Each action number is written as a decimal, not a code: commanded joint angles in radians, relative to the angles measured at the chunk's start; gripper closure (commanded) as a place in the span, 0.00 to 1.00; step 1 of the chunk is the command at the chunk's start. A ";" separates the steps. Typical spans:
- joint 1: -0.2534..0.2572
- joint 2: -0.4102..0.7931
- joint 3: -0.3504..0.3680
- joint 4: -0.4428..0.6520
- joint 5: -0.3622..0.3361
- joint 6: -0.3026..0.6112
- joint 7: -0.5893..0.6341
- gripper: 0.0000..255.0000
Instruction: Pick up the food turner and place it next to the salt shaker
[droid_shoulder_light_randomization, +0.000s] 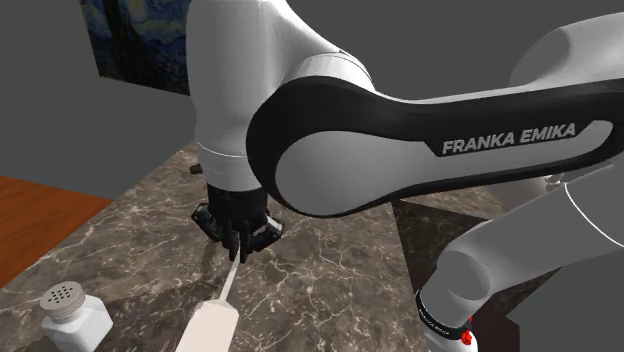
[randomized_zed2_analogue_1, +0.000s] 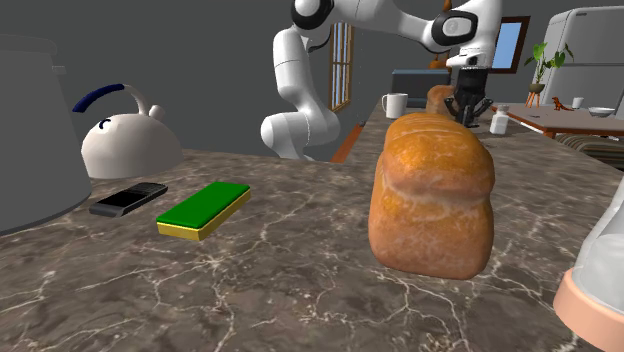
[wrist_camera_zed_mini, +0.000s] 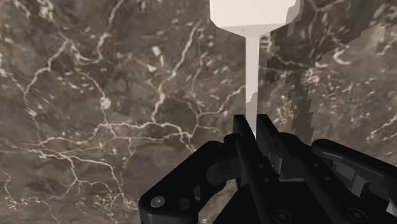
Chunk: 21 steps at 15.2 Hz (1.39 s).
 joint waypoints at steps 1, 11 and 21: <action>0.000 0.002 0.008 -0.023 0.002 0.026 0.001 1.00; -0.001 0.005 0.014 -0.035 0.002 0.040 0.003 0.00; 0.003 -0.007 -0.021 0.081 -0.004 -0.087 0.003 0.00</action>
